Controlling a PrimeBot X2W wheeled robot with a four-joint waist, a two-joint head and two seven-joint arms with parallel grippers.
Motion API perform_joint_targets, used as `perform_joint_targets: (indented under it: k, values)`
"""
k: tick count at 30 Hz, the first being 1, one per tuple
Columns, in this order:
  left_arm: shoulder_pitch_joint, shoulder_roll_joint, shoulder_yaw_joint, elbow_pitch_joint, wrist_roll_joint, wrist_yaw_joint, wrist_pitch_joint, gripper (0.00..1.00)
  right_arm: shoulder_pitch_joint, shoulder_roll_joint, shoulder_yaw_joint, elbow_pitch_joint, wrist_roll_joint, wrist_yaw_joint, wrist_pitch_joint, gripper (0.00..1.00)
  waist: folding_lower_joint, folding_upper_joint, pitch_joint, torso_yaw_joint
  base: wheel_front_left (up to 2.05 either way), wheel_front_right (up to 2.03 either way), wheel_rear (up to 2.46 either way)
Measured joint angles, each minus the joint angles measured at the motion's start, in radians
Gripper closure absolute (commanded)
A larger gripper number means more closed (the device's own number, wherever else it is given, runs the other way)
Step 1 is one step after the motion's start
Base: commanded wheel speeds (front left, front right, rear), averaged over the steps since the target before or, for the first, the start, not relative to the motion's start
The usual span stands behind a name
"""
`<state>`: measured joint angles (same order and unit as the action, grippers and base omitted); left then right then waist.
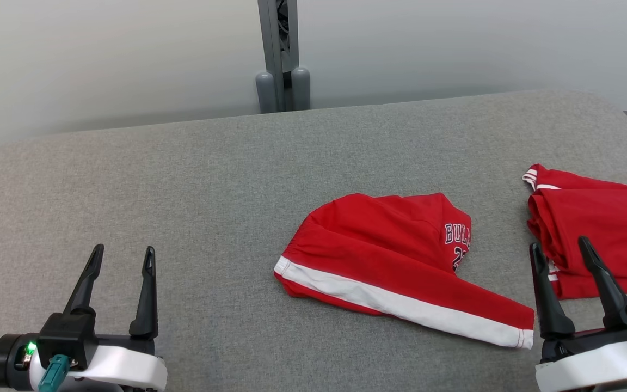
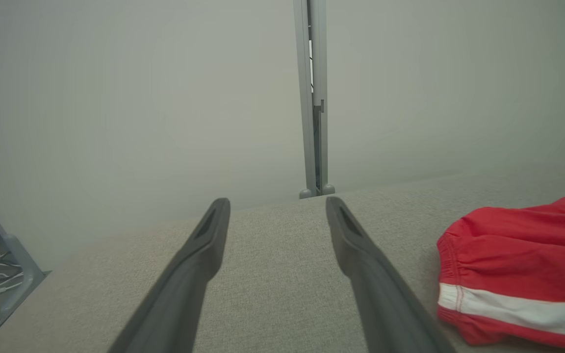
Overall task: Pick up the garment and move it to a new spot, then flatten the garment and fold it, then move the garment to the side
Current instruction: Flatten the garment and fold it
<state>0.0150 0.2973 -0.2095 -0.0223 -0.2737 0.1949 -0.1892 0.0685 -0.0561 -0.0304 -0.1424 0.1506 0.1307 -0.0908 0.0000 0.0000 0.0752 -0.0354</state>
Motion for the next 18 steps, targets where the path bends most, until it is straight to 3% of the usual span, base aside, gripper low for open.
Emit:
perform_joint_targets:
  k: [13,18]
  values:
    - [-0.001,0.004,-0.011,-0.001,-0.005,0.002,0.014,0.00,0.013,0.007,0.007,-0.015,0.009,0.000,0.012,0.00,0.0000,0.0000,0.010,0.000,0.00,0.00,0.00]
    - [-0.055,-0.003,-0.076,-0.001,-0.020,-0.058,0.069,0.00,0.008,0.007,0.018,-0.010,0.019,0.000,0.012,0.00,0.0000,0.0000,0.021,-0.012,0.00,0.00,0.00]
